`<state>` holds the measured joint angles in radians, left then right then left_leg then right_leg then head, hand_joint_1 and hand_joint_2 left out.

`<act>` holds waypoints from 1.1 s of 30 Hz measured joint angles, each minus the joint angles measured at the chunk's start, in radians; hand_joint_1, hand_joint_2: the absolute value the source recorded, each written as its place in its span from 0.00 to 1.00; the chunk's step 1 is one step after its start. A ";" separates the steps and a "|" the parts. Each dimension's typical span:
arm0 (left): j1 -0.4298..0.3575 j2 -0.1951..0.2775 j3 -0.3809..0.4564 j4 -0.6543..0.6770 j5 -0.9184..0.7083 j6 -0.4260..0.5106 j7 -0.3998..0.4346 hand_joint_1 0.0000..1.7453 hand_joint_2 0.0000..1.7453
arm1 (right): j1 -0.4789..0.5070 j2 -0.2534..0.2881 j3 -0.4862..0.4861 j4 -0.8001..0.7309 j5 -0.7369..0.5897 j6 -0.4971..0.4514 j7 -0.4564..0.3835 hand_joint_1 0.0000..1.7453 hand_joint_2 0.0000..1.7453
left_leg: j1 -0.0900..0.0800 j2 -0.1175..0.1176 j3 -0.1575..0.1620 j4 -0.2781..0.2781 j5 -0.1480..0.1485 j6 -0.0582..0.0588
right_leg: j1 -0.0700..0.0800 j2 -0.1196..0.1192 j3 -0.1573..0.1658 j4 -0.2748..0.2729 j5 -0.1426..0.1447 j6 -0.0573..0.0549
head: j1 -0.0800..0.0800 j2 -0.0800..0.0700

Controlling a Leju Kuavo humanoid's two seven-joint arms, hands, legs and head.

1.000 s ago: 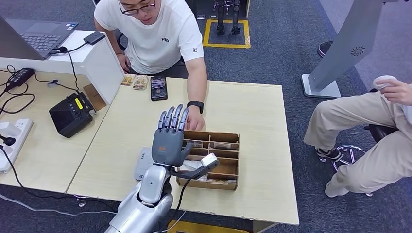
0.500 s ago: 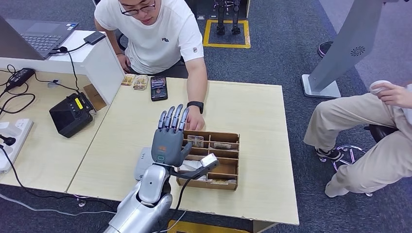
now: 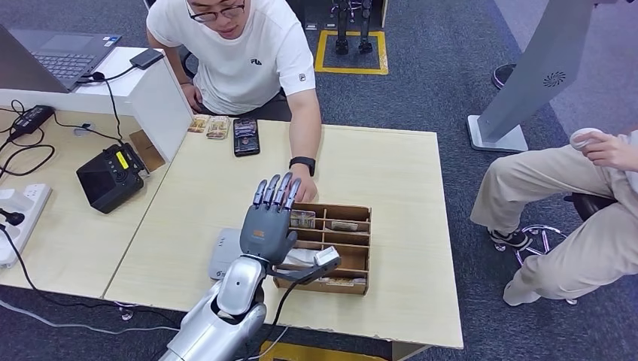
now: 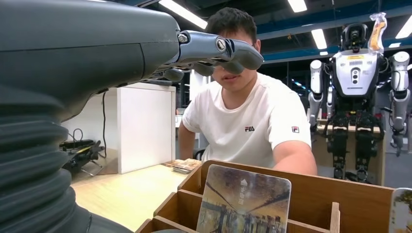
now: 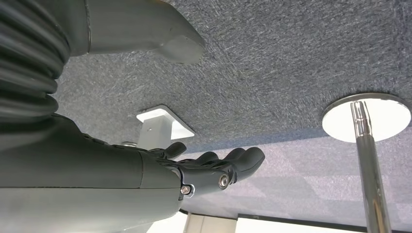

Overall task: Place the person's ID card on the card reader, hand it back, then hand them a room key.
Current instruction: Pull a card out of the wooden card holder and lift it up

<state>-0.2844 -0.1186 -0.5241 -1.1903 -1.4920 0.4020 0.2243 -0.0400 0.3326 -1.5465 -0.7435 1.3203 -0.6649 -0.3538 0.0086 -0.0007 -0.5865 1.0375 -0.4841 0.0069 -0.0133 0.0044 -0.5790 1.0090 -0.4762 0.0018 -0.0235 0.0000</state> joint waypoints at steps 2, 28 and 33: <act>-0.001 0.001 -0.002 0.001 0.000 -0.002 0.000 0.00 1.00 | 0.000 0.000 0.000 0.000 0.002 0.000 0.003 0.00 1.00 | 0.000 0.000 0.000 0.000 0.000 0.000 | 0.000 0.000 0.000 0.000 0.000 0.000 | 0.000 0.000; 0.000 0.007 -0.020 0.033 0.001 -0.004 0.000 1.00 1.00 | -0.001 0.000 0.000 0.001 -0.017 0.000 -0.023 0.00 1.00 | 0.000 0.000 0.000 0.000 0.000 0.000 | 0.000 0.000 0.000 0.000 0.000 0.000 | 0.000 0.000; -0.001 0.009 -0.028 0.044 0.002 -0.023 -0.007 0.86 1.00 | -0.002 0.000 0.000 0.003 -0.011 0.000 -0.021 0.00 1.00 | 0.000 0.000 0.000 0.000 0.000 0.000 | 0.000 0.000 0.000 0.000 0.000 0.000 | 0.000 0.000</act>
<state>-0.2853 -0.1100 -0.5524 -1.1459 -1.4899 0.3793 0.2171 -0.0417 0.3326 -1.5465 -0.7401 1.3095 -0.6652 -0.3749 0.0086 -0.0006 -0.5865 1.0375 -0.4841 0.0069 -0.0133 0.0044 -0.5790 1.0090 -0.4762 0.0018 -0.0236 0.0000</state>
